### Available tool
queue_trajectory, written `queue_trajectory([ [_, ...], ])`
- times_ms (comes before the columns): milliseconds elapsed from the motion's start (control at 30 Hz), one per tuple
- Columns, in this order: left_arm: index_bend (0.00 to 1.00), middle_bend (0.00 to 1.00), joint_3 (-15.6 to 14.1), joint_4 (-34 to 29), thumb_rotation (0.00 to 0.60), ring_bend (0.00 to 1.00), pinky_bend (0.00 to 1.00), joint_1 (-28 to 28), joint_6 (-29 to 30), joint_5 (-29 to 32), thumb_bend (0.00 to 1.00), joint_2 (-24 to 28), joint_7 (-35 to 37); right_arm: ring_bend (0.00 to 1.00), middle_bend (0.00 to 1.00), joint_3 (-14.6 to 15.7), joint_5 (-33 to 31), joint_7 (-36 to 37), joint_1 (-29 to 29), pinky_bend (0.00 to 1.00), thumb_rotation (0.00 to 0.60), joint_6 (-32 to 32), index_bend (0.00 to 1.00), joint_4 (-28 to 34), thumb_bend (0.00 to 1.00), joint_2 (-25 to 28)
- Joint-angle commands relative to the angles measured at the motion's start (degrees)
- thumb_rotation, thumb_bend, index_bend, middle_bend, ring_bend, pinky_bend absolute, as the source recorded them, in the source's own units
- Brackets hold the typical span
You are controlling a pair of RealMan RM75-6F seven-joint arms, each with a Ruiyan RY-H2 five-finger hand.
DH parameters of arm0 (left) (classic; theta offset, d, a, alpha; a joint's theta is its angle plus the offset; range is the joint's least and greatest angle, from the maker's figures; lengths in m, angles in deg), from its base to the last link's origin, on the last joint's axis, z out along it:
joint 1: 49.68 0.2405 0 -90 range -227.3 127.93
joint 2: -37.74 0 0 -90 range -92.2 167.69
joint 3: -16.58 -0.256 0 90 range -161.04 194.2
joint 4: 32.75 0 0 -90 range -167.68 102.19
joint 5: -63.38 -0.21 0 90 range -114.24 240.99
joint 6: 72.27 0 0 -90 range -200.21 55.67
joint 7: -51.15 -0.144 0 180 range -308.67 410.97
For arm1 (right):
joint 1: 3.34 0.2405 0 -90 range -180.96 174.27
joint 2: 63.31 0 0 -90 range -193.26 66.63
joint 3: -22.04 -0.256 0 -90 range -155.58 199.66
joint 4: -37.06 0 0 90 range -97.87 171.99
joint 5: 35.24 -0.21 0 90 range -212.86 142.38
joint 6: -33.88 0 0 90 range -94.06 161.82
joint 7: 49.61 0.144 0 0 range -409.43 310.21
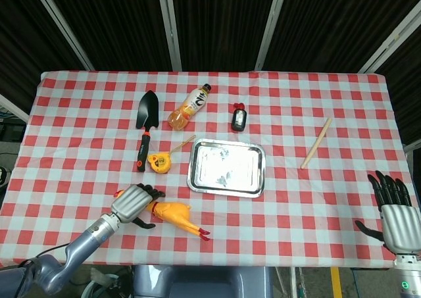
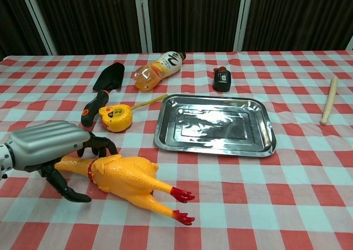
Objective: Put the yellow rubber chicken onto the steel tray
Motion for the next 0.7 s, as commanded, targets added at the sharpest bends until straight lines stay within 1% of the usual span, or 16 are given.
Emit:
queue_trajectory([
  [33,0.24,0.34,0.2,0.3,0.6,0.28,0.39,-0.4,0.3,0.5,0.08,-0.5,0.4,0.0,0.0,0.1,-0.1,0.2,-0.1,0.03,0.6,0.0,0.0,-0.1,0.02,0.0],
  [167,0.25,0.35,0.3,0.1,0.6,0.29,0.39,-0.9,0.1,1.0,0.1,-0.6,1.2,0.0,0.0,0.0,0.0,0.2,-0.1,0.03,0.6,0.1,0.0,-0.3,0.02,-0.1],
  [333,0.28,0.39,-0.2,-0.7,0.6,0.33,0.39,-1.8,-0.6,1.1,0.22,-0.1,2.6,0.0,0.0,-0.1,-0.1,0.1,-0.2,0.03,0.6,0.2,0.0,-0.2,0.02,0.0],
  [433,0.31,0.44,-0.7,-1.1,0.6,0.37,0.4,-2.3,-1.2,1.1,0.31,0.2,3.7,0.0,0.0,-0.3,-0.4,0.4,-0.2,0.03,0.6,0.0,0.0,-0.4,0.02,-0.1],
  [500,0.35,0.49,-1.0,-1.1,0.6,0.42,0.45,-2.8,-2.0,1.2,0.37,0.3,3.9,0.0,0.0,-0.1,-0.4,0.7,-0.1,0.03,0.6,-0.5,0.0,-0.4,0.02,0.0],
  [567,0.4,0.54,-1.2,-1.3,0.6,0.47,0.53,-3.1,-1.9,0.9,0.44,0.4,4.2,0.0,0.0,-0.2,-0.2,0.4,0.0,0.04,0.6,-0.5,0.0,-0.4,0.02,0.1],
  [633,0.44,0.58,-1.3,-1.4,0.6,0.5,0.59,-3.0,-0.5,0.1,0.48,0.4,5.5,0.0,0.0,-0.3,-0.2,0.4,0.1,0.04,0.6,-0.5,0.0,-0.3,0.02,0.2],
  [700,0.47,0.61,-1.6,-1.7,0.6,0.53,0.61,-2.9,0.9,-1.1,0.5,0.6,7.2,0.0,0.0,-0.3,-0.2,0.5,0.2,0.03,0.6,-0.7,0.0,-0.1,0.02,0.2],
])
